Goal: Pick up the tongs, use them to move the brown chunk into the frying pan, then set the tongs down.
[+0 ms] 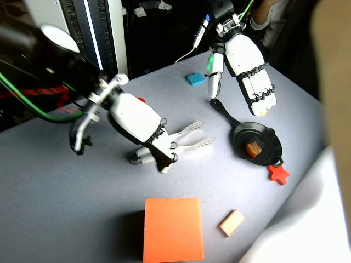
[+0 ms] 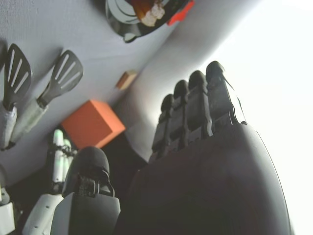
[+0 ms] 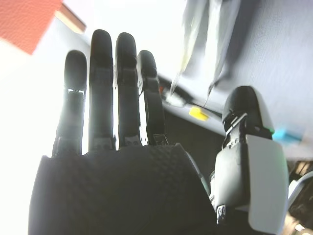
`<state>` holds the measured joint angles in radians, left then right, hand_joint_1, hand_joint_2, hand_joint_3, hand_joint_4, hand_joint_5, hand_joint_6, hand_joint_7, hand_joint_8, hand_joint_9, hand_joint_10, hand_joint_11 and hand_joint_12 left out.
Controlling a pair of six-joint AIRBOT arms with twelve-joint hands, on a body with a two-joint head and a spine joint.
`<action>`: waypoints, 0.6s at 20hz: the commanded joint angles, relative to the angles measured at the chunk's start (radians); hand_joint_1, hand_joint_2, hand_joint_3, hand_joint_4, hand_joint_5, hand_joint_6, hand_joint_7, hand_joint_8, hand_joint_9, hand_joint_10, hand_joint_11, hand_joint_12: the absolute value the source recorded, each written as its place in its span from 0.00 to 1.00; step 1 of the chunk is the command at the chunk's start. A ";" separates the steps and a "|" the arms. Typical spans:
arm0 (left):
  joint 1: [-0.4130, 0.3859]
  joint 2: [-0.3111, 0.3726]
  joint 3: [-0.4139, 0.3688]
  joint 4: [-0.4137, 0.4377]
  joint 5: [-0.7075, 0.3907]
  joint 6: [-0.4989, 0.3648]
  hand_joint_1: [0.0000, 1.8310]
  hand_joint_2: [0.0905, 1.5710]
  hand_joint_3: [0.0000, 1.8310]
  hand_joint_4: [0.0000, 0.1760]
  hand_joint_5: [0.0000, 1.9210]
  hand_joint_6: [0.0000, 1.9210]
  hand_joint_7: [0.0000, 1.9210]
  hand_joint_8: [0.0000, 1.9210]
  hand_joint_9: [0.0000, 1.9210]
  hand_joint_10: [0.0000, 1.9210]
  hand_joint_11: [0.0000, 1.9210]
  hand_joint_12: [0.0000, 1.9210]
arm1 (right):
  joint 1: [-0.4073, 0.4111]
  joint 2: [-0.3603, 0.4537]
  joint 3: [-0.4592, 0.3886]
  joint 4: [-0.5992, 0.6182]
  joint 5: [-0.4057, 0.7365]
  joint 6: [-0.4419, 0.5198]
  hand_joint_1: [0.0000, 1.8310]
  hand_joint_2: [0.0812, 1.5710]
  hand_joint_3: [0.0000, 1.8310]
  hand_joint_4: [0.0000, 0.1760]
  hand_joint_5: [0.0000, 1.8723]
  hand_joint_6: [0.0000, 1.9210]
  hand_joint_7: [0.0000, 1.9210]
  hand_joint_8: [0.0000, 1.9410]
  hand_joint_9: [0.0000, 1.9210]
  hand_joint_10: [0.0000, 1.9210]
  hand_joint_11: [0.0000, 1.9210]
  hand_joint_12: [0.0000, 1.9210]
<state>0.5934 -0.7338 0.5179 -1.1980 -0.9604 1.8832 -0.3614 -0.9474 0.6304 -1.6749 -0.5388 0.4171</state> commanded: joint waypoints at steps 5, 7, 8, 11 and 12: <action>-0.016 0.002 0.005 0.079 -0.078 -0.005 0.03 0.86 0.00 0.00 0.45 0.29 0.43 0.50 0.33 0.69 0.14 0.96 | 0.108 0.182 -0.099 0.082 0.191 -0.010 0.15 0.82 0.00 0.00 0.66 0.19 0.75 0.23 0.61 0.73 0.50 0.99; -0.018 0.002 0.007 0.091 -0.078 -0.005 0.09 0.88 0.00 0.00 0.43 0.71 0.45 0.82 0.38 0.97 0.28 1.00 | 0.140 0.245 -0.121 0.104 0.214 -0.011 0.18 0.87 0.00 0.00 0.63 0.47 0.67 0.63 0.63 0.93 0.61 1.00; -0.018 0.002 0.007 0.095 -0.078 -0.005 0.09 0.88 0.00 0.00 0.43 0.71 0.45 0.82 0.38 0.97 0.28 1.00 | 0.153 0.279 -0.122 0.130 0.253 -0.011 0.18 0.87 0.00 0.00 0.63 0.47 0.67 0.63 0.63 0.93 0.61 1.00; -0.018 0.002 0.007 0.101 -0.078 -0.005 0.26 0.91 0.00 0.00 0.49 0.88 0.59 0.95 0.63 1.00 0.58 1.00 | 0.181 0.387 -0.122 0.158 0.426 0.014 0.30 0.90 0.01 0.00 0.61 0.87 0.65 0.95 0.67 1.00 0.69 1.00; -0.019 0.002 0.007 0.104 -0.078 -0.005 0.26 0.91 0.00 0.00 0.49 0.88 0.59 0.95 0.63 1.00 0.58 1.00 | 0.193 0.419 -0.122 0.158 0.468 0.015 0.30 0.90 0.01 0.00 0.61 0.87 0.65 0.95 0.67 1.00 0.69 1.00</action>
<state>0.5869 -0.7338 0.5213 -1.1595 -0.9642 1.8801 -0.1791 -0.5198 0.5129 -1.5040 -0.1207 0.4255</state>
